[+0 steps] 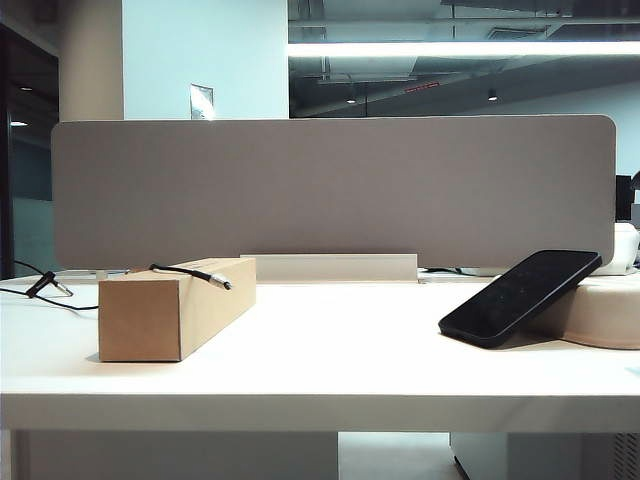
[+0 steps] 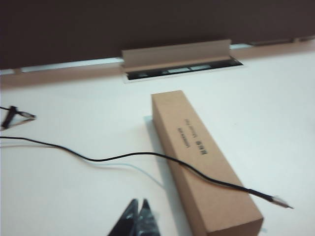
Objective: Pick up the charging cable and the phone, plug the charging cable into the charging port on the phone, and finally place them back on the table.
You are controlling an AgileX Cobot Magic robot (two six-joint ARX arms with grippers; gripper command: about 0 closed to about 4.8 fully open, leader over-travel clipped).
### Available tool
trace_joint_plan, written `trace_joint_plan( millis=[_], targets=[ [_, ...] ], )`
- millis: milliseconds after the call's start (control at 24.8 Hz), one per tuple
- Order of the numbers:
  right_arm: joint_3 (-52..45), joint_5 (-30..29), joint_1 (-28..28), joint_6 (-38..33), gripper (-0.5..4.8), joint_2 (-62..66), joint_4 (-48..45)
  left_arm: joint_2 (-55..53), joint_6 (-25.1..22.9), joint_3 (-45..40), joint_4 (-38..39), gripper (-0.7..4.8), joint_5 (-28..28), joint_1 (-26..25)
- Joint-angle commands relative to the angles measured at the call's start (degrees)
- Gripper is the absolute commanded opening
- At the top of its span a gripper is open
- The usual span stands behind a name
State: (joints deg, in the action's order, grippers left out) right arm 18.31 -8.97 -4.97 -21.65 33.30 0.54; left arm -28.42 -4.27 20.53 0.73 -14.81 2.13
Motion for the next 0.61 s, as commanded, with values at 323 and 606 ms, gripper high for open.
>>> trace_joint_plan(
  millis=[323,606],
  targets=[
    [0.28,-8.35,0.02,-16.59,2.75,18.69,-12.22,-13.33,-0.02,10.34,1.9,-0.06,-3.5,-0.02],
    [0.55,-11.78,0.0,-22.25,3.22,33.38,-24.98,-14.14,-0.07,10.84,2.43,-0.06,-3.45,-0.02]
  ],
)
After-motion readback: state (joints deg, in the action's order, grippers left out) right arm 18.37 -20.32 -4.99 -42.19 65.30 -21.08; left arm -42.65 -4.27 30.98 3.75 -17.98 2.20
